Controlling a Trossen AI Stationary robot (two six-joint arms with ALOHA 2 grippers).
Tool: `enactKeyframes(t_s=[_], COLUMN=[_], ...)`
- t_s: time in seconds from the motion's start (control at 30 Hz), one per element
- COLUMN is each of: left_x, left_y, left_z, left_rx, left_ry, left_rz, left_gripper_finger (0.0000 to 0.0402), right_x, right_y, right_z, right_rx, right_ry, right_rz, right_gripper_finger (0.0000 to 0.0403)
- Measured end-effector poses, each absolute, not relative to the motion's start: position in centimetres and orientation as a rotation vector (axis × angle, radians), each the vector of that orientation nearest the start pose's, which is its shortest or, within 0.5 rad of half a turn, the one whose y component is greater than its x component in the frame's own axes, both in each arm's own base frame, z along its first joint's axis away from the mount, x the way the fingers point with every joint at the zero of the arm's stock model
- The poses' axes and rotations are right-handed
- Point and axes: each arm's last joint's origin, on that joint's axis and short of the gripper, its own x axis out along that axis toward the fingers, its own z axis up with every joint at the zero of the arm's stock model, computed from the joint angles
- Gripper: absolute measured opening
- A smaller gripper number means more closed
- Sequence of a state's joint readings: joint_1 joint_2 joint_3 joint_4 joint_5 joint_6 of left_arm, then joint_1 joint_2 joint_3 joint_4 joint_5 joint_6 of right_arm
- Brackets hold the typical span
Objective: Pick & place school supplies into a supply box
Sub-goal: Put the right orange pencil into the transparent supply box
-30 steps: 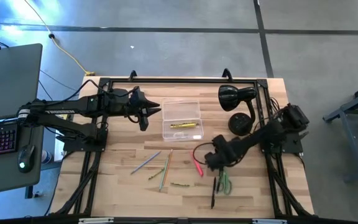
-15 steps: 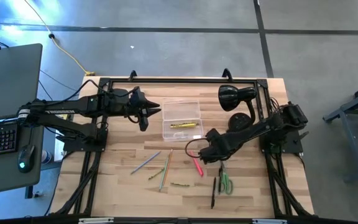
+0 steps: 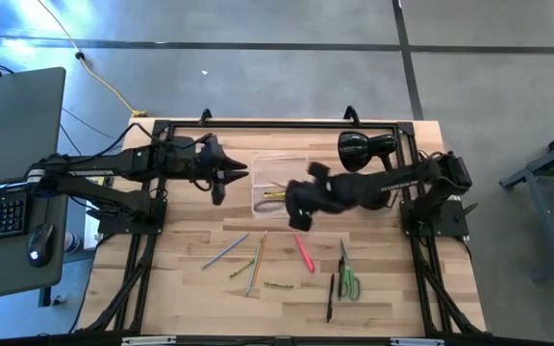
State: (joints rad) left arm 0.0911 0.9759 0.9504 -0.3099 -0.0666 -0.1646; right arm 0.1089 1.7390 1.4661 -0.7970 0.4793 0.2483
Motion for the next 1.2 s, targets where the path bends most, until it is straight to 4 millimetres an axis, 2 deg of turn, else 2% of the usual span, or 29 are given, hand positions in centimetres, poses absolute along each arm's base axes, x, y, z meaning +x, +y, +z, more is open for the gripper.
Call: enactKeyframes(t_s=[0.13, 0.27, 0.37, 0.5, 0.63, 0.93, 1.2], left_x=[19.3, 16.7, 15.0, 13.8, 13.8, 15.6, 16.5], left_y=[1.8, 1.7, 1.7, 1.8, 2.0, 2.1, 2.2], left_z=[35.4, 36.4, 36.9, 37.1, 37.0, 36.1, 35.6], left_rx=[-0.180, -0.171, -0.150, -0.139, -0.131, -0.127, -0.136], left_ry=[0.284, 0.241, 0.214, 0.204, 0.214, 0.282, 0.316], left_rz=[0.128, 0.170, 0.236, 0.301, 0.347, 0.355, 0.359], left_gripper_finger=[0.0122, 0.0122, 0.0122, 0.0122, 0.0122, 0.0122, 0.0122], right_x=[37.6, 37.5, 36.9, 36.7, 36.7, 37.3, 37.7], right_y=[0.0, -2.2, -3.1, -3.2, -3.1, -2.0, -1.5], right_z=[26.7, 25.0, 23.3, 22.2, 21.9, 18.3, 17.0], right_rx=[-0.093, -0.040, -0.043, -0.010, -0.014, -0.031, -0.111], right_ry=[0.860, 0.852, 0.896, 0.889, 0.870, 0.992, 1.026], right_rz=[-0.322, -0.299, -0.279, -0.204, -0.155, -0.065, -0.024], right_gripper_finger=[0.0001, 0.0001, 0.0000, 0.0000, 0.0000, 0.0003, 0.0049])
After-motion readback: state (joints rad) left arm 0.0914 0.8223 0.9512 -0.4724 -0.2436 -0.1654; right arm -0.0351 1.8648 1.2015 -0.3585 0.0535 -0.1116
